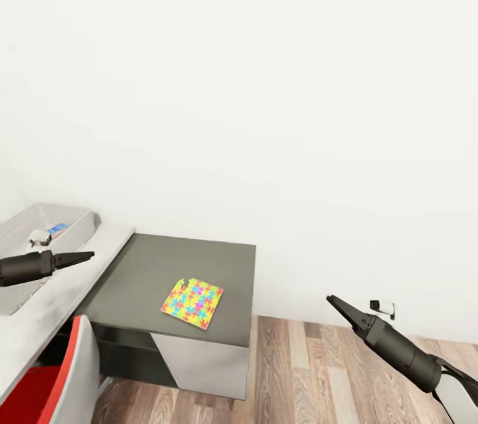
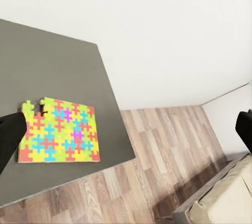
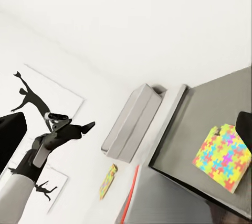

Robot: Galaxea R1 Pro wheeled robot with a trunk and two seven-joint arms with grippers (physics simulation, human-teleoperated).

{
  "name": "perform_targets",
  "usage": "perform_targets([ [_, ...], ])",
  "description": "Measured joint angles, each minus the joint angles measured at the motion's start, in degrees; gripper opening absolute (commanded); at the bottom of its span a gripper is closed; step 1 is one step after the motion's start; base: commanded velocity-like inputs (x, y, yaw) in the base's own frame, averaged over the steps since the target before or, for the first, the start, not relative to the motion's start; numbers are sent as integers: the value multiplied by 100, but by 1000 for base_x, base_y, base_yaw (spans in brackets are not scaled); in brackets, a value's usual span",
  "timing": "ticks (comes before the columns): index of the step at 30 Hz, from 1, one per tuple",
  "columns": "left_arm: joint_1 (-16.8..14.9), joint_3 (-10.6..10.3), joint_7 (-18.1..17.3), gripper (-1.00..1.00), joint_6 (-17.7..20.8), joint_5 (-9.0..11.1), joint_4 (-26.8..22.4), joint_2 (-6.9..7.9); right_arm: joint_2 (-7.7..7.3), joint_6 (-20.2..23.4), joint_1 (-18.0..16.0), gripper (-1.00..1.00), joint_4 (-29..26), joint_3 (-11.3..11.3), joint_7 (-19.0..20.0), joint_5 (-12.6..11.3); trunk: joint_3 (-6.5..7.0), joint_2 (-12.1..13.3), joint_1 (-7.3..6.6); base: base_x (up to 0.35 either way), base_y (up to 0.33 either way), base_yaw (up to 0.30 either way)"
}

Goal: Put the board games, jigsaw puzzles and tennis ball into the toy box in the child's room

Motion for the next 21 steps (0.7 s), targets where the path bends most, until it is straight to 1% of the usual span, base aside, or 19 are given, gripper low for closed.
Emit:
perform_targets([
  [6,-1,-12,0,100,-7,-9,1,-12,4,-64,-20,100,285,-23,3,7,29,0,0,-13,-280,-250],
  [9,0,-15,0,100,-7,-10,1,-19,0,-82,-23,100,370,-159,25,-6,43,0,1,-97,-250,-252],
  [10,0,-16,0,100,-7,-10,-1,-22,0,-87,-22,100,398,-269,29,-12,48,0,1,-140,-210,-252],
  [12,0,-17,0,100,-8,-9,-5,-24,4,-90,-20,100,423,-413,36,-17,58,0,2,-167,-177,-252],
  [14,-1,-17,0,100,-8,-8,-7,-25,6,-92,-18,100,440,-493,38,-19,67,0,2,-184,-161,-252],
  [21,-1,-18,0,100,-8,-10,-8,-81,8,-98,-16,100,455,-574,12,-21,102,1,1,-174,-212,-252],
])
